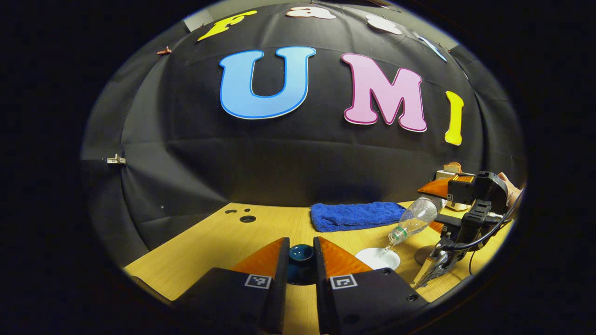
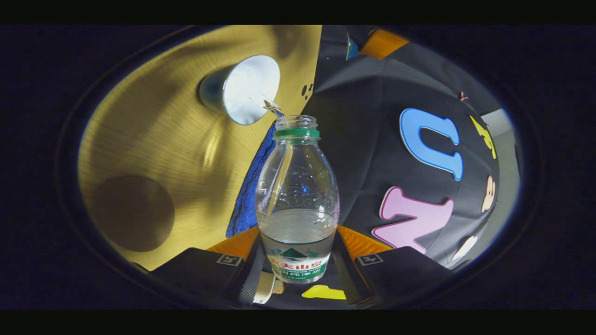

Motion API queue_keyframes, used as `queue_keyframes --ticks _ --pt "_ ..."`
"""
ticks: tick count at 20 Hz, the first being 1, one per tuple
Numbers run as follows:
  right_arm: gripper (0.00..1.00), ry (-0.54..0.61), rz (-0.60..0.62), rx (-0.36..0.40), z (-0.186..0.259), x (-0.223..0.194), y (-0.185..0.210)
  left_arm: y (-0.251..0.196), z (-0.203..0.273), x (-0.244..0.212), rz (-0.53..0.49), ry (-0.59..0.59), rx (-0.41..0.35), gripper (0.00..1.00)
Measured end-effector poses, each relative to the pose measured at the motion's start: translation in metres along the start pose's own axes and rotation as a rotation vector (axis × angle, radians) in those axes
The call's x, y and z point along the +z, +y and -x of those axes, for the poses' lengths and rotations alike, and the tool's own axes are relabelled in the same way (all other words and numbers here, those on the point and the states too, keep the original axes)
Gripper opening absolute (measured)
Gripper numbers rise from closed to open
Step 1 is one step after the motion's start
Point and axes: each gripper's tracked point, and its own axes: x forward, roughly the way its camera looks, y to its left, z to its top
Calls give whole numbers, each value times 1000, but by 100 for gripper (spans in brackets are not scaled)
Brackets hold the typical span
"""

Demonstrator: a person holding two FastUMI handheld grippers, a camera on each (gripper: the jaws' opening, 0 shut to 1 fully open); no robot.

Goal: Open the teacup lid with one hand, grasp the water bottle and pour water into the teacup with the other hand; after pouring, place the water bottle on the coaster and then close the teacup lid.

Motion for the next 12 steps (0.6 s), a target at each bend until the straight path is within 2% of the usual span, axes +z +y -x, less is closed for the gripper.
queue_keyframes --ticks 7,9,12 --pt "73 -29 52 -33 -3 6 -6 2 -1 -2 -2 7 -1 31" --pt "70 -53 81 -62 -6 11 -13 1 -2 -3 -1 9 -2 31" --pt "73 -88 141 -118 -9 15 -23 0 -1 -2 3 6 -8 31"
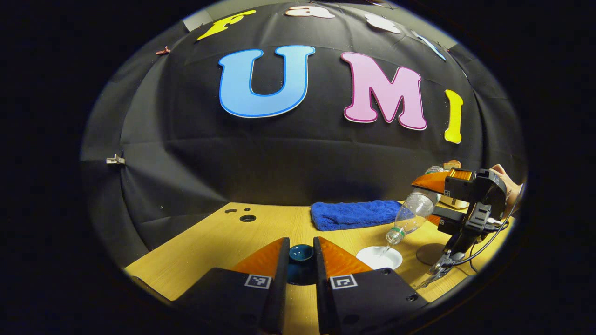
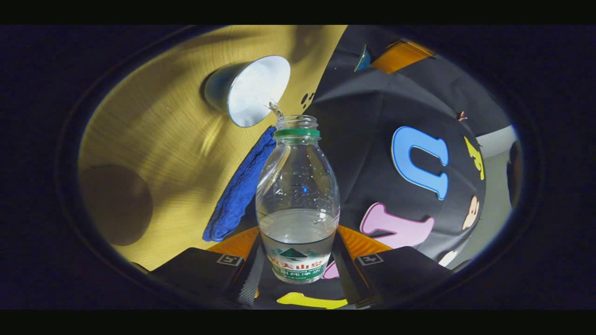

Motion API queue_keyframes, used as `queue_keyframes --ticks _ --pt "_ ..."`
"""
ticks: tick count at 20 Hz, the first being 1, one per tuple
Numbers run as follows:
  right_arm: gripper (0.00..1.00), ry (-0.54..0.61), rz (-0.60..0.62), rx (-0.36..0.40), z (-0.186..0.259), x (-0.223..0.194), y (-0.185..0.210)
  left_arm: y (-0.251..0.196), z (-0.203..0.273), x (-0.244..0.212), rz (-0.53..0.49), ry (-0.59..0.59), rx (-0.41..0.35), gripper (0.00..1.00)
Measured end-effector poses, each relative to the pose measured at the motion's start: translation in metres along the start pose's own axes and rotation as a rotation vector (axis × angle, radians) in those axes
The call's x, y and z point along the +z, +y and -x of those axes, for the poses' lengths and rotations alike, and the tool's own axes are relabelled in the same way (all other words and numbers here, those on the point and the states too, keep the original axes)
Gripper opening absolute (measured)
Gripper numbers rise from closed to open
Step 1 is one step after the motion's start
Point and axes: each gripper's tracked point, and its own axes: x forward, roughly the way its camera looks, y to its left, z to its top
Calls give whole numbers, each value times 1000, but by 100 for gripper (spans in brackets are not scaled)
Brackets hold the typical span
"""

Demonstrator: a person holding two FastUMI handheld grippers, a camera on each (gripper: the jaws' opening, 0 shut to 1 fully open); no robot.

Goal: Open the teacup lid with one hand, grasp the water bottle and pour water into the teacup with the other hand; after pouring, place the water bottle on the coaster and then close the teacup lid.

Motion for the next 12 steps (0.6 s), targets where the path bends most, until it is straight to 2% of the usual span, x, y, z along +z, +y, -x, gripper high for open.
queue_keyframes --ticks 2,4,6,7,8,12 --pt "70 -19 42 -43 -1 1 -10 -1 1 -1 10 1 -4 31" --pt "73 -32 76 -90 -3 2 -23 -3 1 -2 17 2 -8 28" --pt "73 -52 107 -128 -5 5 -35 -4 1 0 17 -1 -10 31" --pt "73 -69 134 -150 -5 7 -41 -4 1 0 19 -2 -9 28" --pt "73 -95 156 -178 -6 13 -48 -5 2 0 20 -1 -10 31" --pt "73 -145 224 -225 -9 20 -61 0 5 2 30 -12 3 31"
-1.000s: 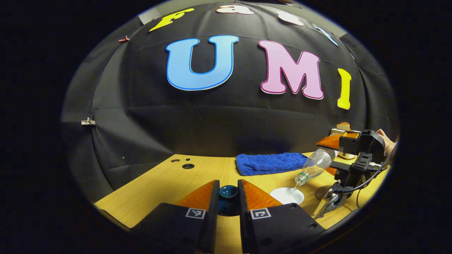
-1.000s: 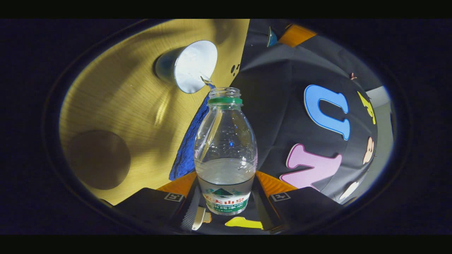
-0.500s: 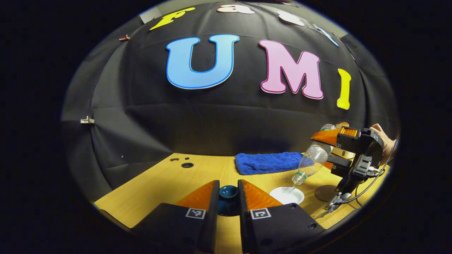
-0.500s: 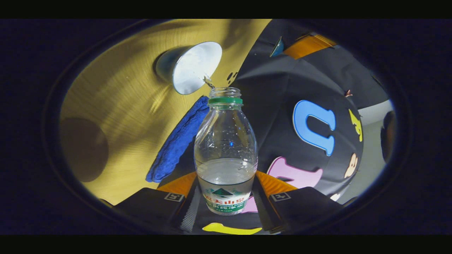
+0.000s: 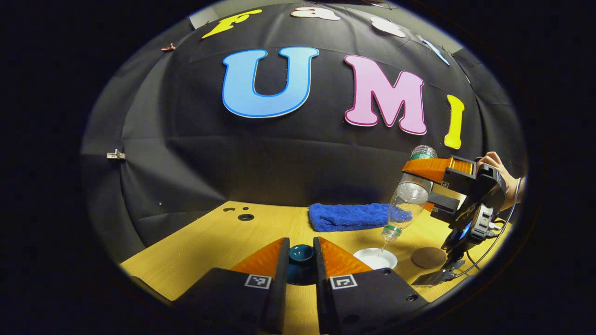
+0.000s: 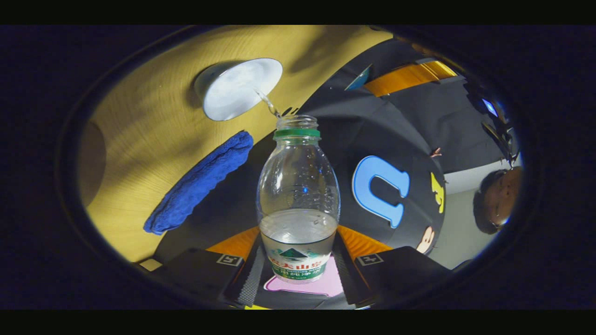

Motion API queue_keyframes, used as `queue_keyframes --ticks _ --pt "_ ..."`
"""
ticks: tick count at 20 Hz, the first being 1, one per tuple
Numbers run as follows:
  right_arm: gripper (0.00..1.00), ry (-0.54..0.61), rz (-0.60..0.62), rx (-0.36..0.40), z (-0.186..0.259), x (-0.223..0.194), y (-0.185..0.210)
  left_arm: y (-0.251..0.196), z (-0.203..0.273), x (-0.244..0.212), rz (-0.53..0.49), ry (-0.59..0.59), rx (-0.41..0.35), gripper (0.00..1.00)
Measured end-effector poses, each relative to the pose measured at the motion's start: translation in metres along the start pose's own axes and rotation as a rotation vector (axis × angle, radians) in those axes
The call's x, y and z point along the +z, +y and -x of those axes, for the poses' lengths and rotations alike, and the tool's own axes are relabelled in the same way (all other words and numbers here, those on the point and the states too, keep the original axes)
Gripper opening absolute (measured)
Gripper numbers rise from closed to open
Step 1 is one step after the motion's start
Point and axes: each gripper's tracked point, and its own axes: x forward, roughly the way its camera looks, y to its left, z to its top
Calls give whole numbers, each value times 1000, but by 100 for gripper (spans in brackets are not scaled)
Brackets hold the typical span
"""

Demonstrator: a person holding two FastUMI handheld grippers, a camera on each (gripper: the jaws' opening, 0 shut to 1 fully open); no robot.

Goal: Open the teacup lid with one hand, grasp the water bottle and pour water into the teacup with the other hand; after pouring, place the water bottle on the coaster and then close the teacup lid.

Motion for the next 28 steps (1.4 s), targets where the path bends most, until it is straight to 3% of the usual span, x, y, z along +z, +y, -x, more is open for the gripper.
queue_keyframes --ticks 1,2,3,4,7,8,9,12,13,15,18,19,20,28 --pt "70 -4 17 -7 -2 0 0 2 0 0 0 -1 4 27" --pt "73 -7 34 -9 -2 -3 -2 1 0 -1 2 0 3 31" --pt "73 -8 52 -20 -2 -4 -4 2 0 -1 6 4 3 27" --pt "73 -13 61 -22 -1 -2 -4 2 0 -1 14 4 2 31" --pt "73 -14 74 -41 -3 -3 -8 5 -1 -1 26 1 8 28" --pt "73 -15 69 -43 -2 -3 -7 6 0 -2 25 2 11 31" --pt "73 -15 66 -44 -2 -3 -5 6 -1 -2 24 2 14 27" --pt "73 -12 50 -23 -2 -4 -3 6 -2 -2 23 3 14 31" --pt "73 -6 23 3 -4 -5 0 5 -3 -1 23 2 14 28" --pt "73 24 -94 69 -3 -10 14 4 -4 -2 25 3 16 31" --pt "73 86 -332 173 10 -5 42 4 -7 -4 23 6 23 28" --pt "73 107 -407 200 13 -1 51 3 -8 -4 23 6 25 35" --pt "74 126 -476 225 16 3 59 3 -9 -4 24 7 29 31" --pt "74 274 -979 330 37 28 84 3 -17 0 54 -6 57 28"
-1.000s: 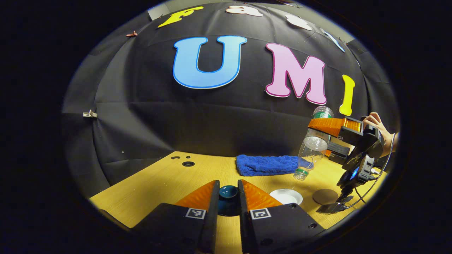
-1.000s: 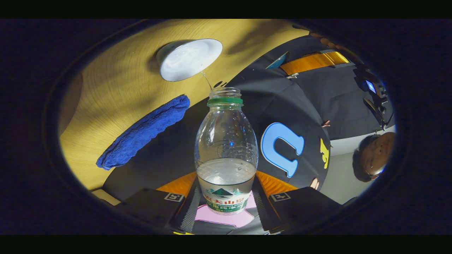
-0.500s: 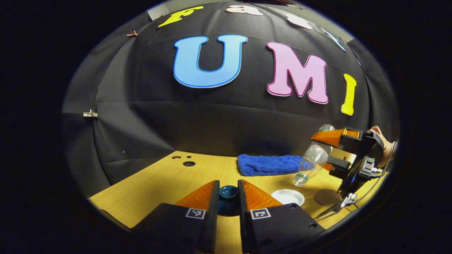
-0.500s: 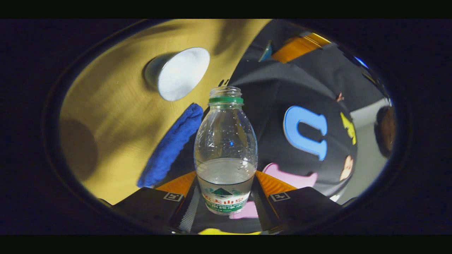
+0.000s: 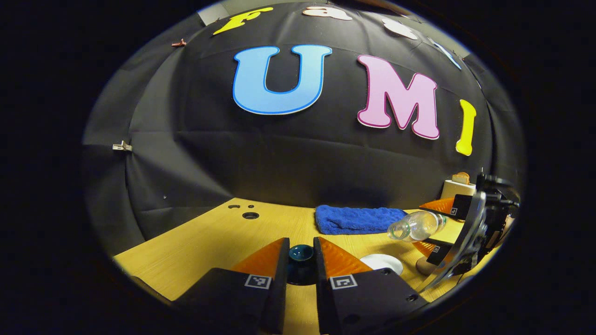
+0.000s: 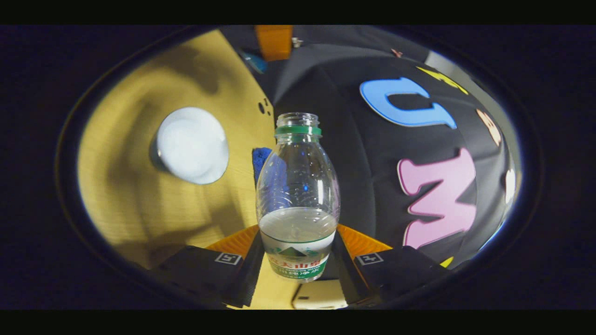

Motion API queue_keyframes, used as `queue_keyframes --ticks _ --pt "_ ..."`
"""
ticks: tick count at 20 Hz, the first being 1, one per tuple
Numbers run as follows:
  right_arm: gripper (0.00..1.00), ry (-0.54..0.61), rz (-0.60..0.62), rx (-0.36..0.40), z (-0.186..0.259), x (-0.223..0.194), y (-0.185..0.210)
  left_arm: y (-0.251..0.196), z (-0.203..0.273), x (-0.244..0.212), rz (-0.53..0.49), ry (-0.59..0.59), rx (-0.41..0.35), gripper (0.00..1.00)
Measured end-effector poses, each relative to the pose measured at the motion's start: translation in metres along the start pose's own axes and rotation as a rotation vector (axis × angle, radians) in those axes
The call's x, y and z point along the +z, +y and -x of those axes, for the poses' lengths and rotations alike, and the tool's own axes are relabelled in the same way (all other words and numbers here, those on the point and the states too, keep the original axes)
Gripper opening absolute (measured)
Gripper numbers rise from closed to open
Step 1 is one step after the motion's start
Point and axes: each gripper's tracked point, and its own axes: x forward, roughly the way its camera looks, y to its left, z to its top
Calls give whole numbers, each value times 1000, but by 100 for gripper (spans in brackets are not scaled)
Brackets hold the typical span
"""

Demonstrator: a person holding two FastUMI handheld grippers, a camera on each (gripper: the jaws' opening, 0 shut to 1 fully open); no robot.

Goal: Open the teacup lid with one hand, grasp the water bottle and pour water into the teacup with the other hand; after pouring, place the water bottle on the coaster and then close the teacup lid.

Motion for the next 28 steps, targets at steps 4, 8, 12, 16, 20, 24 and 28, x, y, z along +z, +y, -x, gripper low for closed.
queue_keyframes --ticks 4,8,12,16,20,24,28 --pt "74 1 -323 99 9 13 7 -4 -3 -2 -4 7 -3 29" --pt "74 -29 -632 173 21 31 9 -12 -4 -3 -1 13 -17 27" --pt "75 -63 -882 162 32 32 -13 -21 -5 -2 2 13 -34 28" --pt "75 -97 -1053 119 39 17 -32 -31 -8 -2 3 13 -56 28" --pt "74 -93 -1113 83 48 -6 -37 -40 -8 -3 9 17 -78 28" --pt "74 -98 -1200 94 60 -17 -29 -46 -9 -5 9 24 -93 31" --pt "75 -62 -1235 121 53 -25 -15 -48 -9 -5 9 25 -102 28"
